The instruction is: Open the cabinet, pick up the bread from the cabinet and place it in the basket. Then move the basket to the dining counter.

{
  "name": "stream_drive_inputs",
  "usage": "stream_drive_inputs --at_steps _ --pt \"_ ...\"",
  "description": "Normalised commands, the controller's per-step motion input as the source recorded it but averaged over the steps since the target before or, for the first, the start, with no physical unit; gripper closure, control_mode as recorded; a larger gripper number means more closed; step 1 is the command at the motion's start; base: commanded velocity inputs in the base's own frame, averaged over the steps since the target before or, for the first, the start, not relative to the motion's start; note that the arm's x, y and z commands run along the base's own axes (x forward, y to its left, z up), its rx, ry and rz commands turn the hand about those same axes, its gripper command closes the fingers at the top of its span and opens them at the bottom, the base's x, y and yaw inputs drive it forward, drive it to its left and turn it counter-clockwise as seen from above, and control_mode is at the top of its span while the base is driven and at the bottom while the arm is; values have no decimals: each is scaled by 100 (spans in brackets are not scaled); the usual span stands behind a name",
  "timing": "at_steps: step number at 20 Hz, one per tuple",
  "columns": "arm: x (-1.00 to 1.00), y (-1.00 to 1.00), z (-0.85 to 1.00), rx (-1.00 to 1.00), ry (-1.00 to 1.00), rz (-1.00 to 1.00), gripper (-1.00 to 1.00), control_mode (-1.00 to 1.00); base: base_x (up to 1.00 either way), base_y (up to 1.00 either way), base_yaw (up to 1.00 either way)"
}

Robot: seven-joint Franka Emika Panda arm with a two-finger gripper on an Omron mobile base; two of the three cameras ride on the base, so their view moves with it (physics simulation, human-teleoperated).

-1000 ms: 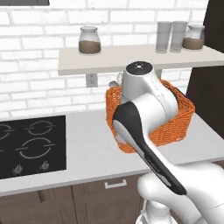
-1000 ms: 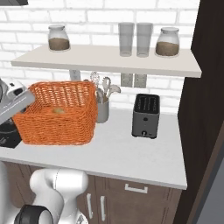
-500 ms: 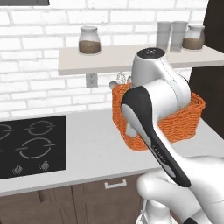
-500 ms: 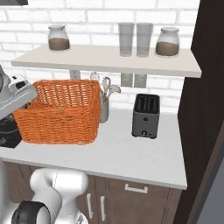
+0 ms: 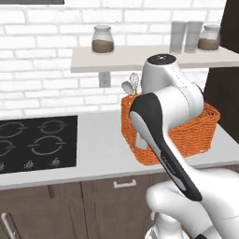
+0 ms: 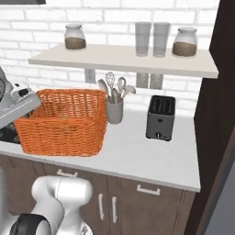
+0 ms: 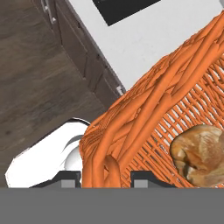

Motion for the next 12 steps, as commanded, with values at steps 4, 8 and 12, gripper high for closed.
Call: stream_drive_inputs --at_steps 4,8,12 --pt "0 0 0 0 0 0 100 100 -60 27 50" --pt "0 0 0 0 0 0 100 100 -43 41 63" --pt "0 0 0 0 0 0 100 100 -31 42 70"
